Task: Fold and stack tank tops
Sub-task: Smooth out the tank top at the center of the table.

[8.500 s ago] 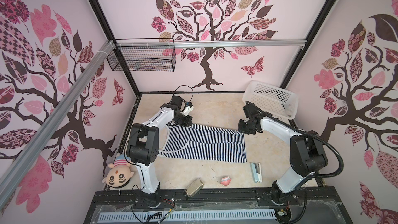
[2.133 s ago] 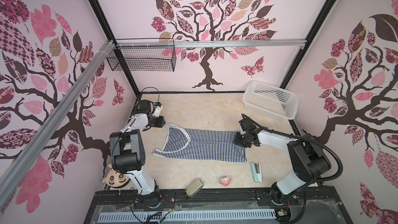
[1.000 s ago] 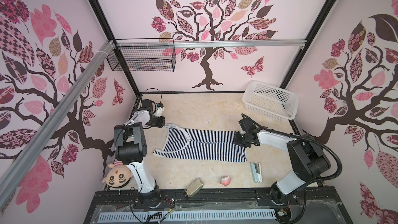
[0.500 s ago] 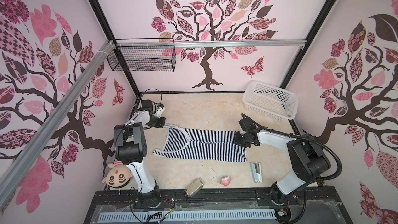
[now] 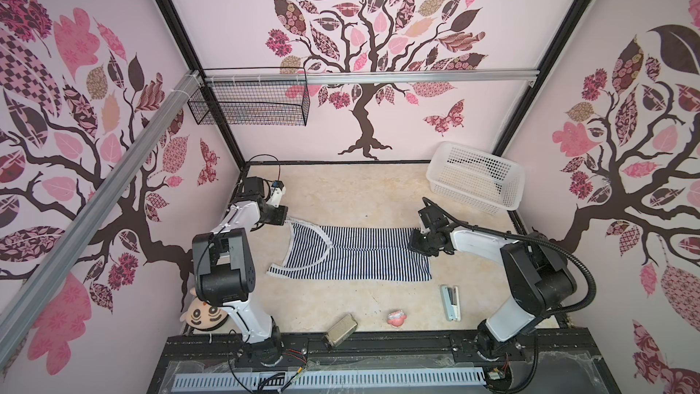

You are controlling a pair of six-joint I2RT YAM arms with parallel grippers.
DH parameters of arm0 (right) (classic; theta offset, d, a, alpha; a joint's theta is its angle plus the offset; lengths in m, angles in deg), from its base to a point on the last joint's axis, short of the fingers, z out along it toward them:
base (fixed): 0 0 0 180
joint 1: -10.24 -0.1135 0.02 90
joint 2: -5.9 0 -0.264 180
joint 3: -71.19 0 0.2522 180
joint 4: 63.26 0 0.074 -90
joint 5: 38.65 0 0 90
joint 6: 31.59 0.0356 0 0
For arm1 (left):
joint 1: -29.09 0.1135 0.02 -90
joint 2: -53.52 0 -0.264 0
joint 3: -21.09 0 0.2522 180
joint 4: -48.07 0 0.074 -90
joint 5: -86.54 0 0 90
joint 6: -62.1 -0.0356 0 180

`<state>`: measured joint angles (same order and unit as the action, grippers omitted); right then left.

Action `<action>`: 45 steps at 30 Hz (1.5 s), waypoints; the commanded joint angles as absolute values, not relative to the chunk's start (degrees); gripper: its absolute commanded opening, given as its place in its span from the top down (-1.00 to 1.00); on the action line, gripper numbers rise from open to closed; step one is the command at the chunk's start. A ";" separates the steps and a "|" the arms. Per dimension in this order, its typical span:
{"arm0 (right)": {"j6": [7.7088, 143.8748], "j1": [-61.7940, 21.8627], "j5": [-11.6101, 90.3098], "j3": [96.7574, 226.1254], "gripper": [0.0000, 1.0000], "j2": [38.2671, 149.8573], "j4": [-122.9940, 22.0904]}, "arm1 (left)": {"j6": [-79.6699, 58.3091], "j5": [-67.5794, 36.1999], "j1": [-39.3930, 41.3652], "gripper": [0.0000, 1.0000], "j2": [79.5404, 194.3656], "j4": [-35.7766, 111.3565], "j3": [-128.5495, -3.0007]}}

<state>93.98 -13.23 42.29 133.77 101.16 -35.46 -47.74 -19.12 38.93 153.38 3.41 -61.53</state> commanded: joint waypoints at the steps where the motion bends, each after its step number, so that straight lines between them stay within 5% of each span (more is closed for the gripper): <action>1: 93.32 -13.49 45.15 129.51 0.34 106.88 -29.02 | -48.64 -18.93 39.19 1.00 151.97 4.99 -59.96; 45: 94.45 -13.43 45.11 127.75 0.34 105.27 -28.95 | -52.28 -12.87 41.65 1.00 143.64 14.43 -44.26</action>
